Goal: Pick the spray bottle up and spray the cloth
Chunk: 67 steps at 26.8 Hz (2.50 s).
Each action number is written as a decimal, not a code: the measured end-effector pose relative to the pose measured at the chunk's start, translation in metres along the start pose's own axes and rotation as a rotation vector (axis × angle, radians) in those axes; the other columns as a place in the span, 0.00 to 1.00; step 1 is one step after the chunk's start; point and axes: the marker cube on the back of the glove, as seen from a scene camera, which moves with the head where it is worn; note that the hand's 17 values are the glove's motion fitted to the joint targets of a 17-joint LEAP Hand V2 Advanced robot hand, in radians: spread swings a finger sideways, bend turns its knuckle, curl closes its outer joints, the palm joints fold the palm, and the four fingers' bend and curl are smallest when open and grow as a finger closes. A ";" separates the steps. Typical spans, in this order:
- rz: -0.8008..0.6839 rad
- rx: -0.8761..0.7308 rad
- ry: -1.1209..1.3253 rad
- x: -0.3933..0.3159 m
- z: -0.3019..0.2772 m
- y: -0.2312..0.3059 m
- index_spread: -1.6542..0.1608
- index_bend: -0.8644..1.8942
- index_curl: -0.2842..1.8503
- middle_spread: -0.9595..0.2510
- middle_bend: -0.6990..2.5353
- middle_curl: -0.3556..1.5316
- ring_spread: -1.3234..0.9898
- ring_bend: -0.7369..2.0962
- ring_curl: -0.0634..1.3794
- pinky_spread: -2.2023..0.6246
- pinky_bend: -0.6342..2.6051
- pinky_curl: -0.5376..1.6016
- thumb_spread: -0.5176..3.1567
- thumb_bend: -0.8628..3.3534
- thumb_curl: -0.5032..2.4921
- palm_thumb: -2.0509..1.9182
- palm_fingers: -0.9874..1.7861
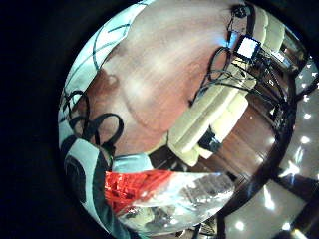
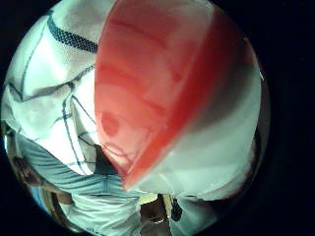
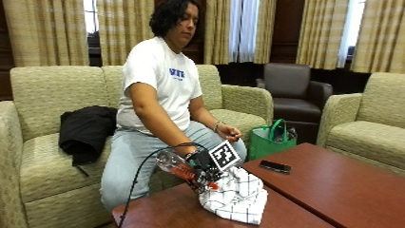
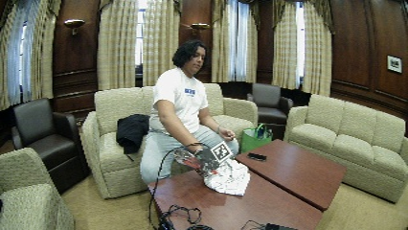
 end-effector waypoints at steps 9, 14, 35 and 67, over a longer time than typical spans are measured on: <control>-0.015 0.264 -0.433 0.014 -0.085 0.026 0.79 0.48 0.40 0.69 0.42 0.48 0.48 0.53 0.38 0.68 0.35 0.46 0.21 0.20 0.44 0.75 0.85; -0.144 0.470 -0.744 0.005 -0.154 0.052 0.79 0.48 0.40 0.69 0.42 0.48 0.48 0.53 0.38 0.68 0.35 0.46 0.21 0.20 0.44 0.75 0.86; -0.558 1.100 -1.800 -0.109 -0.300 0.020 0.79 0.47 0.41 0.70 0.42 0.48 0.49 0.53 0.39 0.68 0.35 0.46 0.21 0.20 0.45 0.75 0.85; -0.321 1.276 -1.782 -0.183 -0.276 -0.053 0.80 0.45 0.41 0.72 0.41 0.48 0.50 0.50 0.38 0.69 0.35 0.46 0.23 0.20 0.45 0.75 0.84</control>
